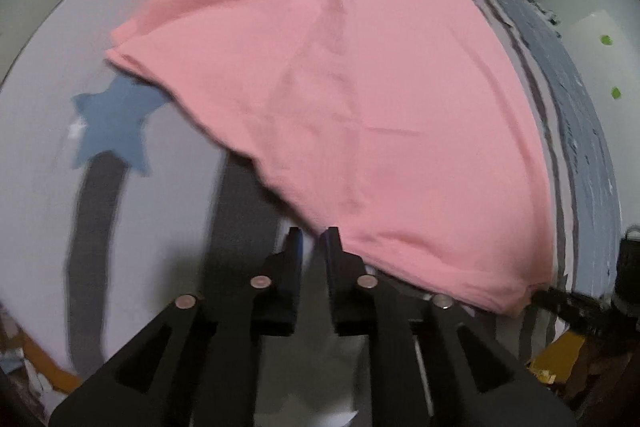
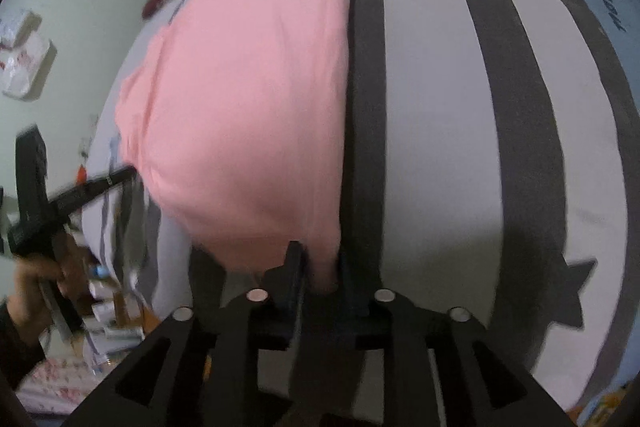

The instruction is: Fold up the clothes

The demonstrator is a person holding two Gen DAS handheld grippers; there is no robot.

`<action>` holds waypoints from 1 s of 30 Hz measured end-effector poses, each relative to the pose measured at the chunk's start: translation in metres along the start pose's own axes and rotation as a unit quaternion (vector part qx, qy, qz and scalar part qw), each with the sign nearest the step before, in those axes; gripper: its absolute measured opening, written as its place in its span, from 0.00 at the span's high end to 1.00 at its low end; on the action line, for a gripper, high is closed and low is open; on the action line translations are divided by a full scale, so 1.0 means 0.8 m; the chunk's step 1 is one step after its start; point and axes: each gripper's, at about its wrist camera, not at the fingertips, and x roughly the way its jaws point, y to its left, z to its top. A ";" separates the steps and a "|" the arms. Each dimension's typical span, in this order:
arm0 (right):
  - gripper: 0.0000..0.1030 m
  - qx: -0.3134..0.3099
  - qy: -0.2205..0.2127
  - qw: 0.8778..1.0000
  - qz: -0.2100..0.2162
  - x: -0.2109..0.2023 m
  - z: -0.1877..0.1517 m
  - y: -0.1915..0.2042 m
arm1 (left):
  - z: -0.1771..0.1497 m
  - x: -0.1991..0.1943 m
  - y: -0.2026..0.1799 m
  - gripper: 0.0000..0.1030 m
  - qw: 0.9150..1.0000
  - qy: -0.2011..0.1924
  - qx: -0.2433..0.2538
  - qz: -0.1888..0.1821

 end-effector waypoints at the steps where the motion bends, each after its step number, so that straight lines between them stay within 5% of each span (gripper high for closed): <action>1: 0.77 -0.008 0.004 1.000 -0.012 -0.005 -0.005 0.000 | 0.004 -0.007 0.008 0.76 1.000 -0.005 -0.003 0.009; 6: 0.71 -0.034 -0.055 0.996 -0.068 -0.052 0.001 0.004 | 0.039 -0.032 0.066 0.48 0.997 -0.057 -0.024 0.056; 11: 0.67 -0.038 -0.112 0.990 -0.073 -0.049 0.068 0.034 | 0.106 -0.014 0.138 0.46 0.991 -0.073 -0.077 0.076; 16: 0.67 -0.054 -0.142 0.986 -0.076 -0.025 0.132 0.070 | 0.145 0.019 0.193 0.42 0.988 -0.051 -0.133 0.057; 21: 0.67 -0.057 -0.154 0.984 -0.075 -0.012 0.175 0.081 | 0.152 0.037 0.196 0.42 0.992 -0.043 -0.104 0.053; 23: 0.67 -0.049 -0.148 0.985 -0.077 0.001 0.184 0.084 | 0.149 0.036 0.192 0.53 0.994 -0.057 -0.083 0.050; 24: 0.67 -0.043 -0.145 0.986 -0.074 0.006 0.186 0.085 | 0.147 0.035 0.191 0.77 0.994 -0.060 -0.076 0.048; 25: 0.67 -0.041 -0.141 0.986 -0.076 0.010 0.185 0.084 | 0.145 0.035 0.191 0.89 0.995 -0.057 -0.068 0.047; 30: 0.67 -0.032 -0.124 0.988 -0.086 0.025 0.177 0.079 | 0.133 0.028 0.200 0.97 0.995 -0.060 -0.066 0.040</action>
